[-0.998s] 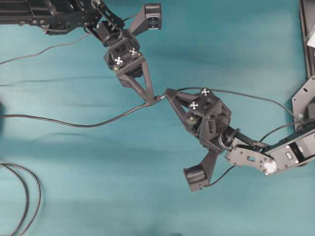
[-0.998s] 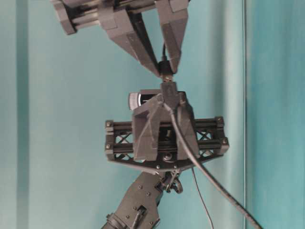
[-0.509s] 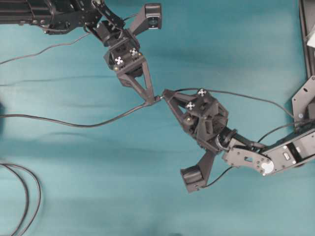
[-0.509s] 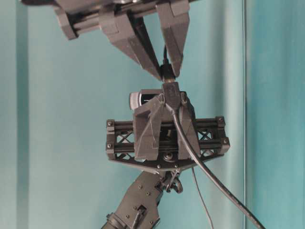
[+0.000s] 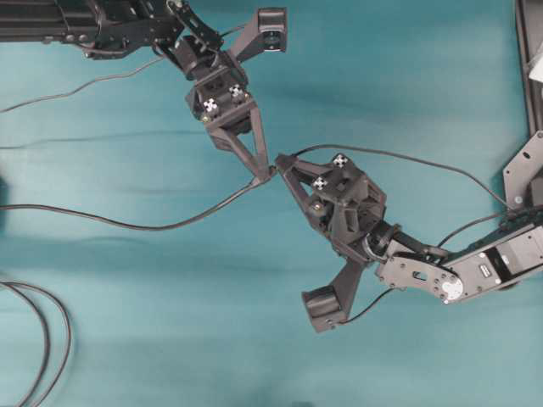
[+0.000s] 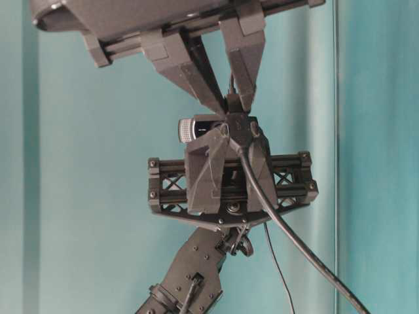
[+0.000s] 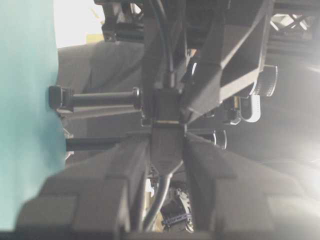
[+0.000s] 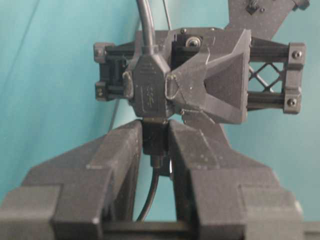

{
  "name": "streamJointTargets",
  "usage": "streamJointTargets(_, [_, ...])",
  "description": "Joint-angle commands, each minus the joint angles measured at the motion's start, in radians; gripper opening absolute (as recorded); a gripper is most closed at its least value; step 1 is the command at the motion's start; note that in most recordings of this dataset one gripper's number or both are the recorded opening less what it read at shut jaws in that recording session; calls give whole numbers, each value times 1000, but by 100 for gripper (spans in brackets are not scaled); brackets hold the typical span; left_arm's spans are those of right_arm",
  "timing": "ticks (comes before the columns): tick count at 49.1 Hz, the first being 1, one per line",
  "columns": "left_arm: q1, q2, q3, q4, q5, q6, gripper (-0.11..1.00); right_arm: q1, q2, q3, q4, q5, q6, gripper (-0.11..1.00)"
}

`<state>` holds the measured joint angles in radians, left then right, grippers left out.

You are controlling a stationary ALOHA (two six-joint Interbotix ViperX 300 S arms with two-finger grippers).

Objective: Insert the USB using both arms.
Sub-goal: 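Push the right gripper's male plug into the left gripper's socket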

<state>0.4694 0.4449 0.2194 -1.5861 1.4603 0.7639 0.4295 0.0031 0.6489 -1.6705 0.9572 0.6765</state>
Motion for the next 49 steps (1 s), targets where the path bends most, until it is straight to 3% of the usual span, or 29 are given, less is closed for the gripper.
streamJointTargets(1, [28, -14, -32, -6, -8, -3, 25, 28, -11, -54, -11, -34, 2, 20])
streamJointTargets(18, [38, -15, -31, -6, -8, -6, 25, 29, -11, -48, -12, -34, 0, 20])
streamJointTargets(29, [37, -25, -32, -3, -6, -8, 25, 31, -6, -37, 6, 26, 3, 20])
streamJointTargets(49, [8, -32, -32, -5, 3, -34, 25, -8, -66, -43, 41, -60, 52, 20])
